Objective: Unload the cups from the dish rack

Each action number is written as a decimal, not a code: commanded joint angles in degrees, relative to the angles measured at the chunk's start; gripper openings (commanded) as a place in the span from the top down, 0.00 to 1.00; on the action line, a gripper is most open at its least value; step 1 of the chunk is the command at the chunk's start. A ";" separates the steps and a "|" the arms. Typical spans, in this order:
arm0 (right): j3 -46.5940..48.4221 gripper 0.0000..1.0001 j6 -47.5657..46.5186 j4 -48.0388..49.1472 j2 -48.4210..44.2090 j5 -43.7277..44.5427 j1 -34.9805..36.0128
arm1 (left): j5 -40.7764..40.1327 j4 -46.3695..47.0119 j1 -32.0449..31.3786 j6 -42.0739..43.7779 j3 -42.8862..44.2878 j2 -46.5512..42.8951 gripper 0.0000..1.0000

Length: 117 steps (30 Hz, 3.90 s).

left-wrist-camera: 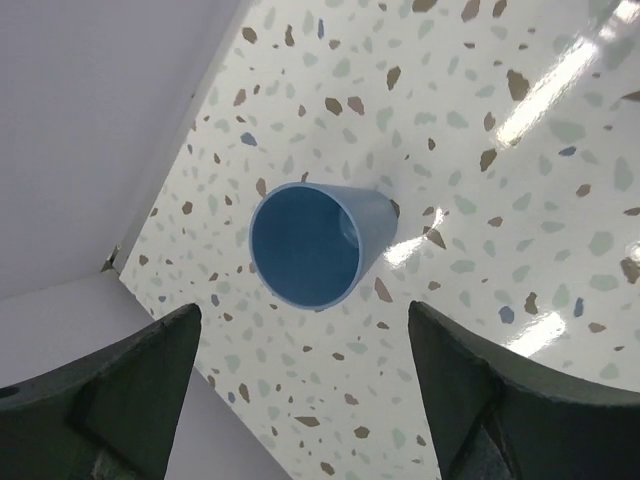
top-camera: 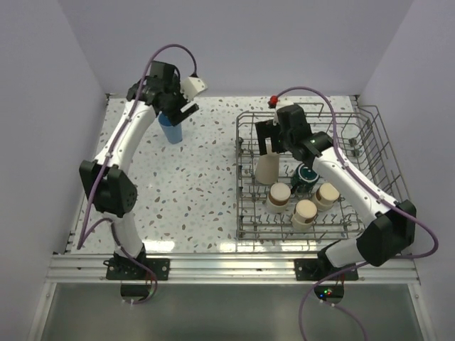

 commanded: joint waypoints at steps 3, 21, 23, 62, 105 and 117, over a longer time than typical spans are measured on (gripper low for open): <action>-1.76 0.02 1.77 -0.47 2.44 -5.21 -1.13 | 8.55 9.07 0.31 -12.19 -7.38 -11.02 0.12; -2.64 0.34 -0.07 2.26 9.56 0.75 -1.22 | 16.21 11.80 0.31 -15.90 -25.23 -24.21 0.12; -2.73 0.54 -0.51 2.44 9.47 0.50 -1.13 | 16.47 11.71 0.31 -16.07 -25.41 -24.65 0.12; 7.47 0.87 33.93 56.84 3.84 -28.42 3.26 | 70.00 86.33 14.72 -80.23 -46.24 -34.59 0.15; -0.17 0.02 19.09 36.20 1.04 -17.17 5.37 | 17.30 -0.57 12.70 -2.65 -3.71 -17.21 1.00; -2.81 0.02 11.27 29.60 -1.16 -13.93 5.20 | -0.39 -9.46 5.41 7.57 5.17 -4.01 1.00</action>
